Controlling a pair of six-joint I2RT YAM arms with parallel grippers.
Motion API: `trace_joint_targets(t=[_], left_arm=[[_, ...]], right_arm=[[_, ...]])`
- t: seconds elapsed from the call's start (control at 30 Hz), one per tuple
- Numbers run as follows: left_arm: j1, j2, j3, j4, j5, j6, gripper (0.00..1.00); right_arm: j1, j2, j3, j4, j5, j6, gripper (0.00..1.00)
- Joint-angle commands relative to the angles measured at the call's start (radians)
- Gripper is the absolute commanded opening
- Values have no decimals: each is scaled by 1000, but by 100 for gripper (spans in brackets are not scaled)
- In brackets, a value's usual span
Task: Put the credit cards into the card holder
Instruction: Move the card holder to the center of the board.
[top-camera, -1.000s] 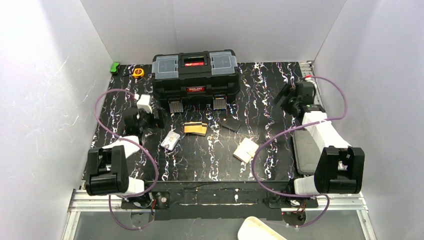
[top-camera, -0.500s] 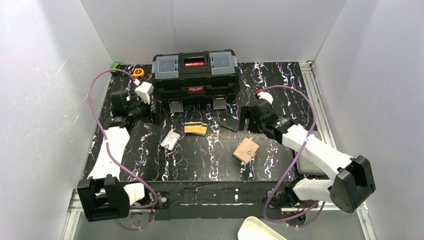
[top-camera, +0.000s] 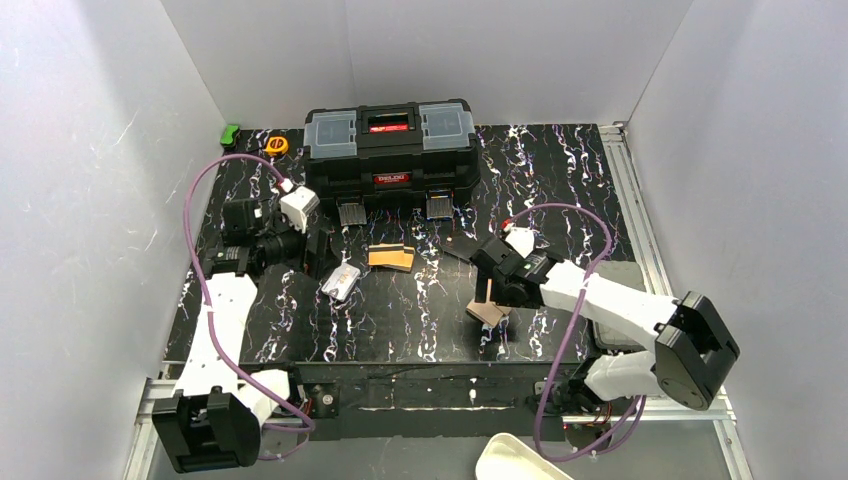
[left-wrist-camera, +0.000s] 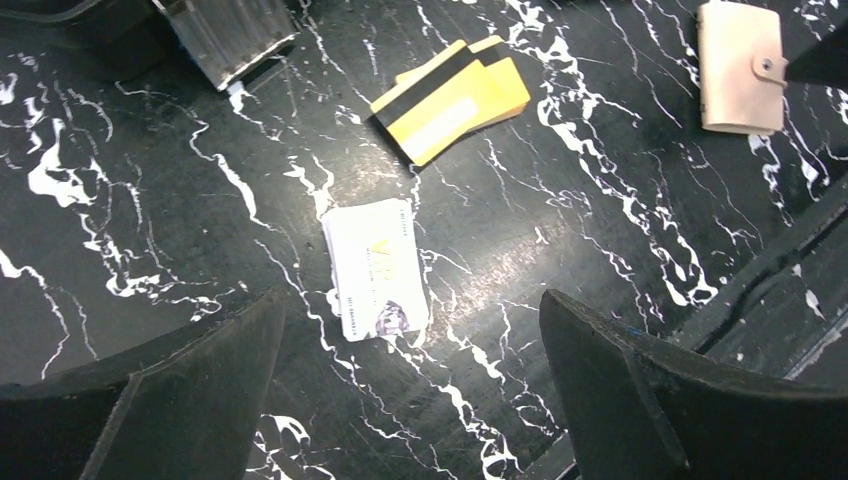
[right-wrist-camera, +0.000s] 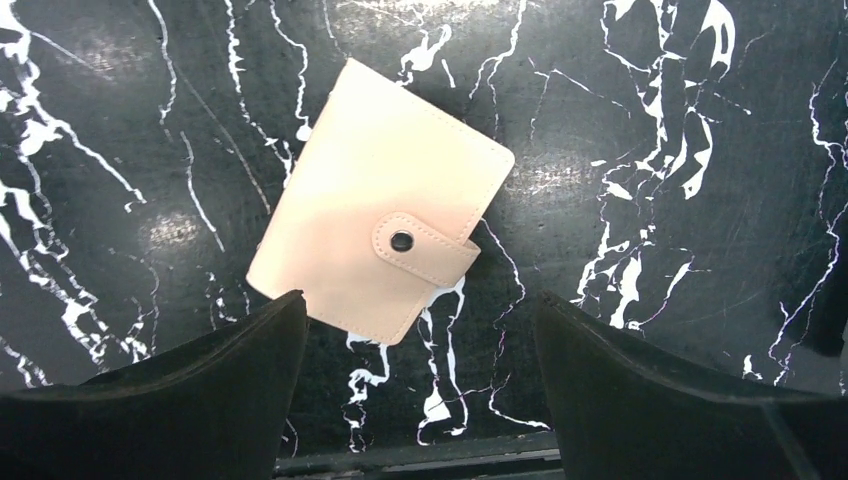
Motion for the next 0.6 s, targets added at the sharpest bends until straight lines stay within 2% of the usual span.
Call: trace_joint_targets(t=[0.0, 0.13, 0.37, 0.57], left_arm=[[-23, -31, -11, -71, 64, 34, 99], [-54, -67, -37, -65, 59, 44, 99], [-71, -125, -83, -57, 103, 54, 99], [-70, -152, -112, -59, 158, 98, 99]], right_arm=[[2, 41, 1, -7, 66, 77, 87], [2, 100, 9, 38, 49, 81, 80], [2, 203, 41, 76, 61, 60, 77], [3, 259, 45, 110, 46, 31, 65]])
